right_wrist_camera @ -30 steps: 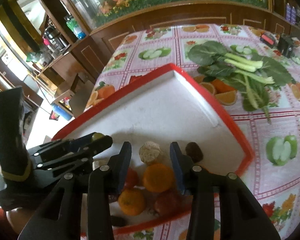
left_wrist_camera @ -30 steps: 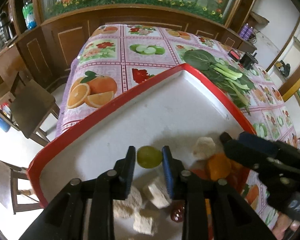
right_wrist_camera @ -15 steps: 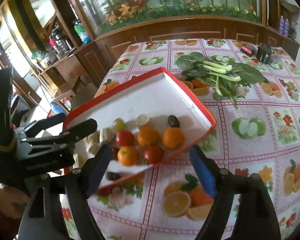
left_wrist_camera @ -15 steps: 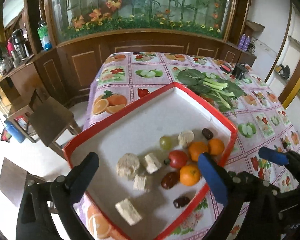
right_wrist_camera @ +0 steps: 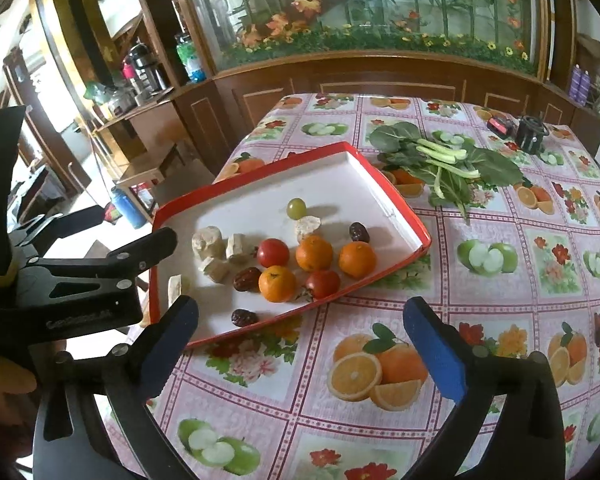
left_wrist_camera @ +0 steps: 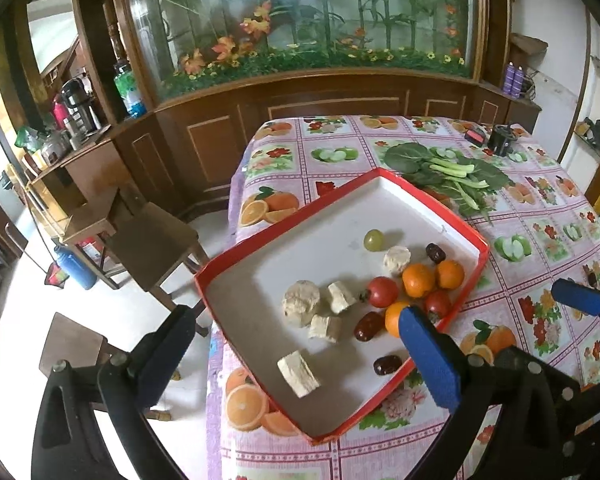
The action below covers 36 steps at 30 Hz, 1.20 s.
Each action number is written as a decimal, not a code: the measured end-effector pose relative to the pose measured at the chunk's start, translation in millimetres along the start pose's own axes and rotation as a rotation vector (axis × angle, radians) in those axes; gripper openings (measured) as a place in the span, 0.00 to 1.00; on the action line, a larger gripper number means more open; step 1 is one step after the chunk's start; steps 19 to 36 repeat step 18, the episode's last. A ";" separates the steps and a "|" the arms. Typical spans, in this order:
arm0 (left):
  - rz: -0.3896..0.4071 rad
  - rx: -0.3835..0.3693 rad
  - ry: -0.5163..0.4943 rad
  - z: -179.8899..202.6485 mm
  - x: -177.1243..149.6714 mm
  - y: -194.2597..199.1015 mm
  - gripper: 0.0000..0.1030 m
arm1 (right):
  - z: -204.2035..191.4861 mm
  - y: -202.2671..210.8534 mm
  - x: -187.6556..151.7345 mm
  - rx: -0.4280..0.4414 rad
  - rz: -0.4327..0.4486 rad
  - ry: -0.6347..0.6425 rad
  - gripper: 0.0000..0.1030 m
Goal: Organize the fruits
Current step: 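Withdraw both open tools from the tray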
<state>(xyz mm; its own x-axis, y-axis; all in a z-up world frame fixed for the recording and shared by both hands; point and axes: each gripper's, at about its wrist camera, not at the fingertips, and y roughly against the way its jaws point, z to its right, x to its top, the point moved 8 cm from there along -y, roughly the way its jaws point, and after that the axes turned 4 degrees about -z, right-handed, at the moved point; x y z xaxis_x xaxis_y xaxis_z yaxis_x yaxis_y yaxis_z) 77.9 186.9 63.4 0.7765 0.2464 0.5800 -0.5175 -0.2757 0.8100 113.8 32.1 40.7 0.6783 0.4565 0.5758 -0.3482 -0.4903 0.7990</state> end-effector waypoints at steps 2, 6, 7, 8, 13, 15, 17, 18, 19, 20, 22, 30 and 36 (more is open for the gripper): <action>-0.006 -0.010 0.015 0.7 -3.0 4.0 1.00 | -0.3 4.2 0.0 0.002 0.005 0.003 1.00; -0.007 0.039 0.019 0.3 -6.4 12.3 1.00 | -0.1 13.1 -0.5 0.007 0.017 0.013 1.00; -0.003 0.045 0.017 0.9 -8.0 14.9 1.00 | 0.2 14.6 -0.6 0.007 0.019 0.015 1.00; -0.001 0.051 0.013 1.9 -8.7 16.8 1.00 | 0.5 16.7 -0.8 0.008 0.022 0.017 1.00; 0.000 0.061 0.005 7.7 -12.1 23.0 1.00 | 2.4 22.4 -1.8 0.013 0.027 0.014 1.00; 0.001 0.046 0.016 9.4 -14.5 25.3 1.00 | 2.5 25.0 -2.0 0.018 0.032 0.011 1.00; -0.001 0.035 0.027 10.5 -17.1 26.0 1.00 | 3.1 28.1 -4.0 0.017 0.038 0.014 1.00; -0.007 0.033 0.027 11.4 -19.7 24.9 1.00 | 3.3 29.4 -5.2 0.015 0.039 0.015 1.00; -0.007 0.033 0.027 11.4 -19.7 24.9 1.00 | 3.3 29.4 -5.2 0.015 0.039 0.015 1.00; -0.007 0.033 0.027 11.4 -19.7 24.9 1.00 | 3.3 29.4 -5.2 0.015 0.039 0.015 1.00; -0.007 0.033 0.027 11.4 -19.7 24.9 1.00 | 3.3 29.4 -5.2 0.015 0.039 0.015 1.00; -0.007 0.033 0.027 11.4 -19.7 24.9 1.00 | 3.3 29.4 -5.2 0.015 0.039 0.015 1.00; -0.007 0.033 0.027 11.4 -19.7 24.9 1.00 | 3.3 29.4 -5.2 0.015 0.039 0.015 1.00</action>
